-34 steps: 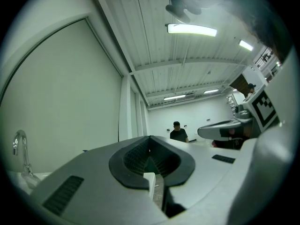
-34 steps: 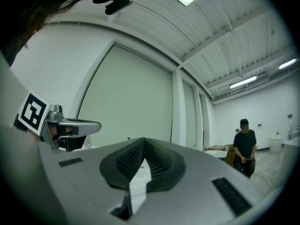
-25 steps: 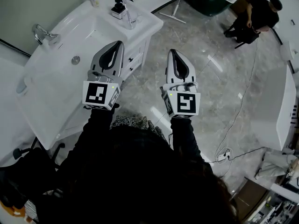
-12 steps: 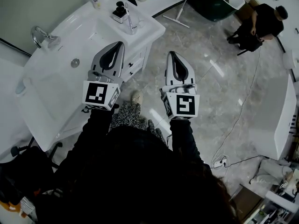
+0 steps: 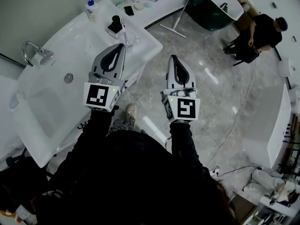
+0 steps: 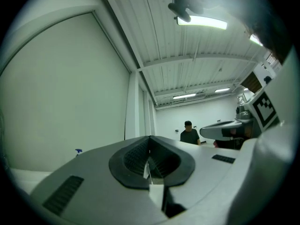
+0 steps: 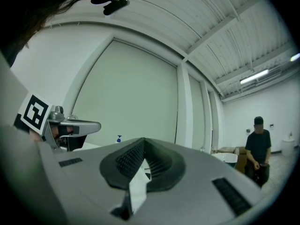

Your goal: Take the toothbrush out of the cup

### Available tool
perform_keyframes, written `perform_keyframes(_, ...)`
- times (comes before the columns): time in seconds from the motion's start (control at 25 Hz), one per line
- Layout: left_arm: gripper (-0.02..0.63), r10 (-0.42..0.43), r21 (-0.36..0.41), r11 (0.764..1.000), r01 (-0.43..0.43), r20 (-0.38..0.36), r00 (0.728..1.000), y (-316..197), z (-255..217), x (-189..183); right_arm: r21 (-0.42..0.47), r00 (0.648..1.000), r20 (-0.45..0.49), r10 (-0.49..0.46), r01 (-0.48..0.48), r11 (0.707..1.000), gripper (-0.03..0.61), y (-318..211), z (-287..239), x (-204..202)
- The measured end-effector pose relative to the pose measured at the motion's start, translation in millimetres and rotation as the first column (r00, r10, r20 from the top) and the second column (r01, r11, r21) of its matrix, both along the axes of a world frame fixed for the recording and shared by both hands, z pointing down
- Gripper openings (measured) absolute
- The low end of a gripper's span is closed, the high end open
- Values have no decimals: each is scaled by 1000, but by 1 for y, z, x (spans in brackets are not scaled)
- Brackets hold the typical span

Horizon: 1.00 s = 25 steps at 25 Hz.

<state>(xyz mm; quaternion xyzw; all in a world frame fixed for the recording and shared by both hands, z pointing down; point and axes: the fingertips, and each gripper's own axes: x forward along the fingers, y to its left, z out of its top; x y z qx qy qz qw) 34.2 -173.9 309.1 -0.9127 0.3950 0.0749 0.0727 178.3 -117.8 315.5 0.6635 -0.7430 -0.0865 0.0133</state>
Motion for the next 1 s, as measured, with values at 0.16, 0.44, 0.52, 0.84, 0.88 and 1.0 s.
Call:
perform_keyframes(0.16, 9, 8, 37, 999, -9, 11, 1000, -27, -13, 16, -1, 1000, 6, -8, 8, 1000, 5, -34, -1, 10)
perform_keyframes(0.44, 9, 4, -7, 1000, -3, 40, 999, -73, 2, 19, -11, 999, 30, -32, 33, 999, 5, -87, 5, 14)
perform_keyframes(0.52, 9, -13, -10, 1000, 13, 41, 999, -86, 4, 16, -25, 998, 33, -46, 46, 999, 5, -100, 7, 11)
perform_keyframes(0.84, 9, -18, -22, 1000, 18, 34, 999, -121, 5, 15, -13, 994, 21, -107, 107, 994, 5, -141, 4, -5)
perform_keyframes(0.88, 9, -17, -23, 1000, 18, 33, 999, -125, 5, 15, -12, 994, 19, -110, 110, 994, 5, -144, 3, -7)
perform_keyframes(1.0, 9, -24, -36, 999, 24, 20, 1000, -134, 5, 13, -14, 993, 12, -117, 117, 993, 5, -151, 4, -9)
